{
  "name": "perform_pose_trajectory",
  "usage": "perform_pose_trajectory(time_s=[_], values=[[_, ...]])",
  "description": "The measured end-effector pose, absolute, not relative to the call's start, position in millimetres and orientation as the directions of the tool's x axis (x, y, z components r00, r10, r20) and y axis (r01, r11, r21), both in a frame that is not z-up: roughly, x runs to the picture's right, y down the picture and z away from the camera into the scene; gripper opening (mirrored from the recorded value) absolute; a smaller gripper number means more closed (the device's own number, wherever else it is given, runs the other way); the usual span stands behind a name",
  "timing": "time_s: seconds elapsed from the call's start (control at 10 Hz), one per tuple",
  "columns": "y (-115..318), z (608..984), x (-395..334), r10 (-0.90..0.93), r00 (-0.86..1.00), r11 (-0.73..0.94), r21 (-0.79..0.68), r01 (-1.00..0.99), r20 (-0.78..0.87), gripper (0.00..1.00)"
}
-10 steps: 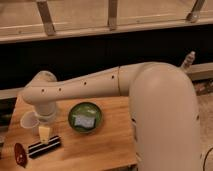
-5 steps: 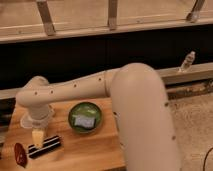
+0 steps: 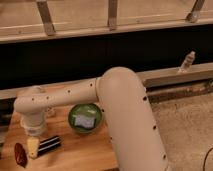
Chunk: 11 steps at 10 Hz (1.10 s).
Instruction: Place the eraser in the ceramic cup
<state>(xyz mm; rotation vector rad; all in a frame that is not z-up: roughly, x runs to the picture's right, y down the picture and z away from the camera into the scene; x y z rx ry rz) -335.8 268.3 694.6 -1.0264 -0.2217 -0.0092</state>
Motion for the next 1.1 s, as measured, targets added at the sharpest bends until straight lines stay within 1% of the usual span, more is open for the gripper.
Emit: perform_pose_trajectory(time_s=[0.5, 0.8, 1.1], values=[[271, 694, -337, 0.099, 0.976, 0.517, -0.848, 0.116, 0.194, 0.80], [281, 703, -351, 0.064, 0.976, 0.515, -0.844, 0.146, 0.208, 0.80], [288, 711, -352, 0.025, 0.981, 0.549, -0.823, 0.148, 0.193, 0.80]])
